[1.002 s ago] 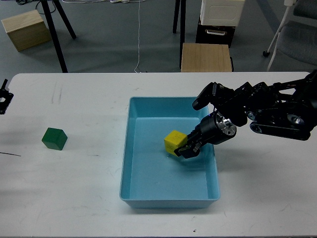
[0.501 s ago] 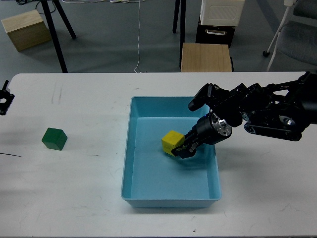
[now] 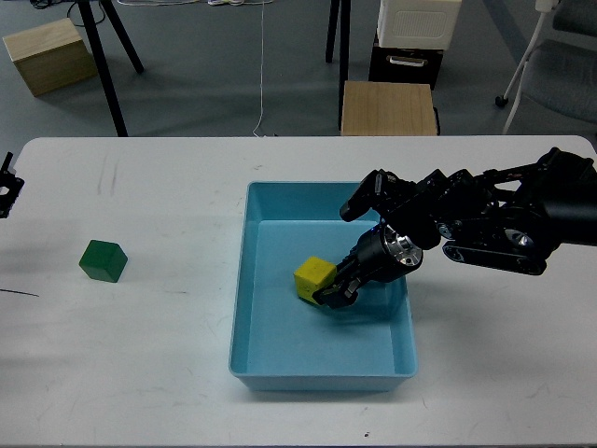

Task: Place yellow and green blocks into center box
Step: 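Lower the yellow cube into the bin and open the right gripper, then withdraw the right gripper from the bin to its side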

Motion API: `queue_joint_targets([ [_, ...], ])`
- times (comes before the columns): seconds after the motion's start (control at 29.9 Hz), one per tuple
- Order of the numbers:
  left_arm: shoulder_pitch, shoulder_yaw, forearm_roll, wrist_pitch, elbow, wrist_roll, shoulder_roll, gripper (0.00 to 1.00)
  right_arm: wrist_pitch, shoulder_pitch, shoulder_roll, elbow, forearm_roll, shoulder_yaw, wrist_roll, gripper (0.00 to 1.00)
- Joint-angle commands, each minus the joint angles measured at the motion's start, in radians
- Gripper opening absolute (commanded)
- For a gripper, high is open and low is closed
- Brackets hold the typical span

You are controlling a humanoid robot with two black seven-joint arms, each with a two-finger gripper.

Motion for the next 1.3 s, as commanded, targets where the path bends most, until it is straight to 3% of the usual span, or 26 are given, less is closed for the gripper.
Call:
queue_joint_targets([
  [0.0,0.0,0.0,0.0,0.0,0.0,0.0,0.0,1.0,0.0,-0.012,0.002,-0.008,0.001,0.001,0.0,0.23],
  [0.2,-0.001,0.0,0.0,0.0,0.0,0.0,0.0,1.0,-0.003,-0.019,0.002,-0.019,0.004,0.007,0.0,0.56],
  [0.27,0.0,0.0,0.0,0.0,0.0,0.0,0.0,1.0,-0.003,-0.019,0.002,-0.022,0.007,0.012,0.001,0.58],
  [0.37,-0.001,0.0,0.0,0.0,0.0,0.0,0.001,1.0,-0.014,-0.019,0.003,-0.022,0.012,0.016,0.001,0.83],
  [0.5,-0.001,0.0,0.0,0.0,0.0,0.0,0.001,1.0,-0.015,-0.034,0.002,-0.022,0.015,0.059,0.003,0.96],
  [0.9,-0.003,0.0,0.0,0.0,0.0,0.0,0.001,1.0,-0.008,-0.035,-0.008,-0.034,0.015,0.102,0.003,0.99],
  [1.27,-0.003,0.0,0.0,0.0,-0.002,0.002,0.003,1.0,-0.018,-0.028,-0.124,-0.127,0.047,0.435,0.008,0.99],
])
